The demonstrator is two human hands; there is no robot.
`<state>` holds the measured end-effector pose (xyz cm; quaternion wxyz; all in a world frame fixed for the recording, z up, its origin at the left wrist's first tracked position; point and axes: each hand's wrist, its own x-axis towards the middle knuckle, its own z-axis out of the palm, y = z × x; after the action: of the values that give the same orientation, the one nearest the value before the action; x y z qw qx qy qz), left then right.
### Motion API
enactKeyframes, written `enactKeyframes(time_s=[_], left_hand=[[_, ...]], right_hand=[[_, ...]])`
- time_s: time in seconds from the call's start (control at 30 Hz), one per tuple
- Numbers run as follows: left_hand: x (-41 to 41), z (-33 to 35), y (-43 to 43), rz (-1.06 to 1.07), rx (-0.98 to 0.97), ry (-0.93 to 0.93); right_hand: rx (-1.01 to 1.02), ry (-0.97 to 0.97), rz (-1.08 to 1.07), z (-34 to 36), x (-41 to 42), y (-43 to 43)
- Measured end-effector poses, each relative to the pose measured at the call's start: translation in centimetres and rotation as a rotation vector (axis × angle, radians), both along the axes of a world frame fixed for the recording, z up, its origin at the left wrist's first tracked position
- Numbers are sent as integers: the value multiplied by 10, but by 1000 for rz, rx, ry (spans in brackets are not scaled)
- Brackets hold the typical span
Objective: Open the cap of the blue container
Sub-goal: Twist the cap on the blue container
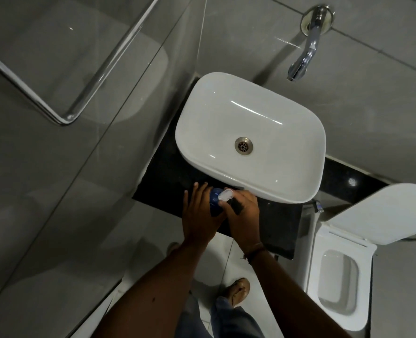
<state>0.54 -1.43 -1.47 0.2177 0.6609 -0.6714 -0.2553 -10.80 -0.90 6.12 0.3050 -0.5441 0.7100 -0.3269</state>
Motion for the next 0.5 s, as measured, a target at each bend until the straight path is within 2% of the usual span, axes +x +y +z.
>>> enactKeyframes(time_s=[0.23,0.3,0.4,0.5], left_hand=[[0,4,1,4,-44,-21],[0,5,2,4,-50,-38],[1,2,5,-27,-66,-61],[1,2,2,-20,-23,-53]], right_hand=[[-19,169,-28,5,-10,8],[-23,163,-18,5,-10,12],[92,67,77,6,-5,9],[24,85,-5,5,-5,8]])
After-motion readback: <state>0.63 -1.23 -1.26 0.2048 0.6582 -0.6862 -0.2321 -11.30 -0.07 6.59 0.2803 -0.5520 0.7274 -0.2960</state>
